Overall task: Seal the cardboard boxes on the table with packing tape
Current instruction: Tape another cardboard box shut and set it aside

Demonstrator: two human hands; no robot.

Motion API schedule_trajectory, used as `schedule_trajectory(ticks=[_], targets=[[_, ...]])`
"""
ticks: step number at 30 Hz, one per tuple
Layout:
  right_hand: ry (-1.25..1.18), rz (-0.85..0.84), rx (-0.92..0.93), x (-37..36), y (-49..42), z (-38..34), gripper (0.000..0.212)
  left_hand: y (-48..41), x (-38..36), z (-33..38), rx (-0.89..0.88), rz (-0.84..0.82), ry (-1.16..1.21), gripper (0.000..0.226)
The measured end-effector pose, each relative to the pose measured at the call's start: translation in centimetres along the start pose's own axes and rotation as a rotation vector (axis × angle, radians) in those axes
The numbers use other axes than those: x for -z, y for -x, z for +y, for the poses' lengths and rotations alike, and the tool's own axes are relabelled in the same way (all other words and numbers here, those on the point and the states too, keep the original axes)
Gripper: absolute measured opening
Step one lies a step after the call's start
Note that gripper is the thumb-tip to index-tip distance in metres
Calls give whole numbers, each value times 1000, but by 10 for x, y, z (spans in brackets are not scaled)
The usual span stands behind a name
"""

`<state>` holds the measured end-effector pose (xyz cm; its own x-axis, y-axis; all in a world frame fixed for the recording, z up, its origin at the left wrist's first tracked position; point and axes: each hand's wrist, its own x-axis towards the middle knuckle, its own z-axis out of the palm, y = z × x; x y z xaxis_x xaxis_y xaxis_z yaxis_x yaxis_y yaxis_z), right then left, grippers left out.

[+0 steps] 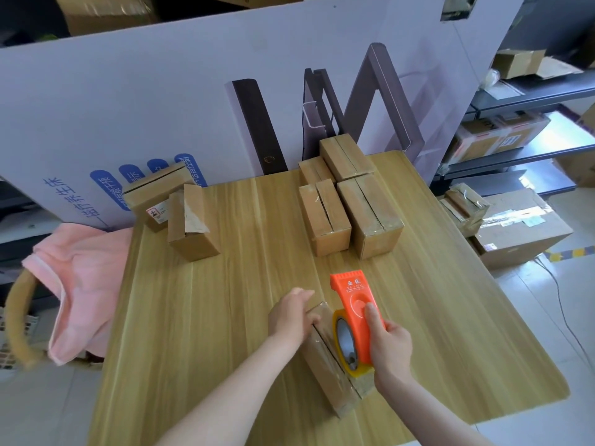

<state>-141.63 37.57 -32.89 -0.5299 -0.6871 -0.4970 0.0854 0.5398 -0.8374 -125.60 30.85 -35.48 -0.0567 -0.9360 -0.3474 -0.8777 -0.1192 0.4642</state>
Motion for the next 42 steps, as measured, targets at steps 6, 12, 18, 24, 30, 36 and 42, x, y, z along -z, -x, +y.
schedule_trajectory(ticks=[6,12,18,24,30,36,42], targets=[[5,-26,0,-2,1,0,49,22,-12,-29,164,66,228,26],[3,-15,-18,0,-1,-2,55,33,-19,-41,277,263,156,61],[15,-35,-13,-1,0,0,53,61,-44,-39,517,358,647,29],[15,-21,-4,-2,-1,0,51,52,-36,-30,322,289,469,36],[5,-17,13,-7,0,2,49,44,-27,-48,134,120,323,33],[-2,-14,24,-16,0,1,54,60,-40,-43,258,294,307,23],[-28,-103,114,-45,-13,-29,47,98,-58,-43,404,363,571,24]])
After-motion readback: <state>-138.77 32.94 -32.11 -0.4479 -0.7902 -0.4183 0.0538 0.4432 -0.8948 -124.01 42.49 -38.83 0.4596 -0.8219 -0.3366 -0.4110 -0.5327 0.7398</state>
